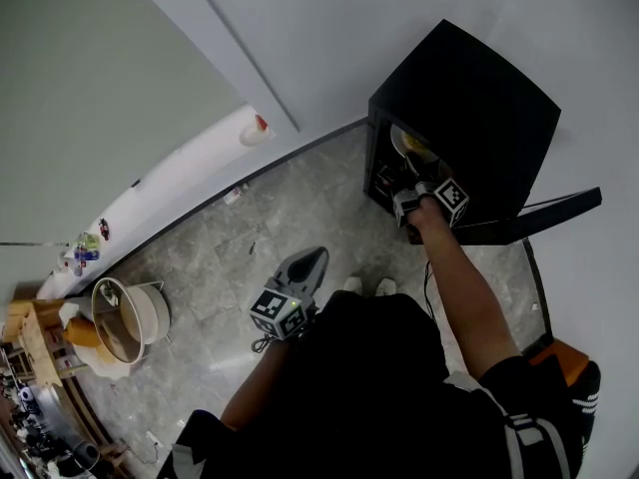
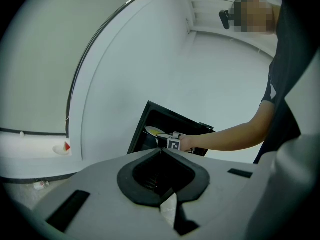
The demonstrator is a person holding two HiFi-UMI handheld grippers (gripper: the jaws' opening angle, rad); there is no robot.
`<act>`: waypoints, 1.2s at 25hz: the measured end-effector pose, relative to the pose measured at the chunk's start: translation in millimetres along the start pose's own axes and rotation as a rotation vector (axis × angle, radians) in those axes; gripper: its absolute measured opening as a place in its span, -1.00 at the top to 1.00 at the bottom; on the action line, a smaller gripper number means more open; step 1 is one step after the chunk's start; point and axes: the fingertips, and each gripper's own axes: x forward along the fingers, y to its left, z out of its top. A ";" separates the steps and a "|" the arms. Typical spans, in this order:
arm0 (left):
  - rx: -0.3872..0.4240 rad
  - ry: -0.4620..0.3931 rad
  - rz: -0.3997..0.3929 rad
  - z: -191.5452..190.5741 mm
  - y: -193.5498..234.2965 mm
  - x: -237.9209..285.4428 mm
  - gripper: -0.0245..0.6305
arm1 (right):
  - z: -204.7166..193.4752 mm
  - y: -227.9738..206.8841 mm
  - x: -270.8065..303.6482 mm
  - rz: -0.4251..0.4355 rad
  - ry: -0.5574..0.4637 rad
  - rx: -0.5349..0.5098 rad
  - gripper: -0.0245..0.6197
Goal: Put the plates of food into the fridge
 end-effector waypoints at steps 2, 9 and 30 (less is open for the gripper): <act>0.003 0.001 0.003 -0.4 0.3 -2.4 0.85 | 0.0 1.4 -0.5 -0.004 -0.007 -0.005 0.80; 0.012 -0.008 0.001 0.5 -1.9 -6.0 0.85 | 3.2 4.9 -2.0 0.061 -0.035 0.010 0.65; 0.036 -0.024 -0.071 -9.5 -32.9 -15.9 0.85 | -59.6 59.5 -69.6 0.173 0.145 -0.260 0.45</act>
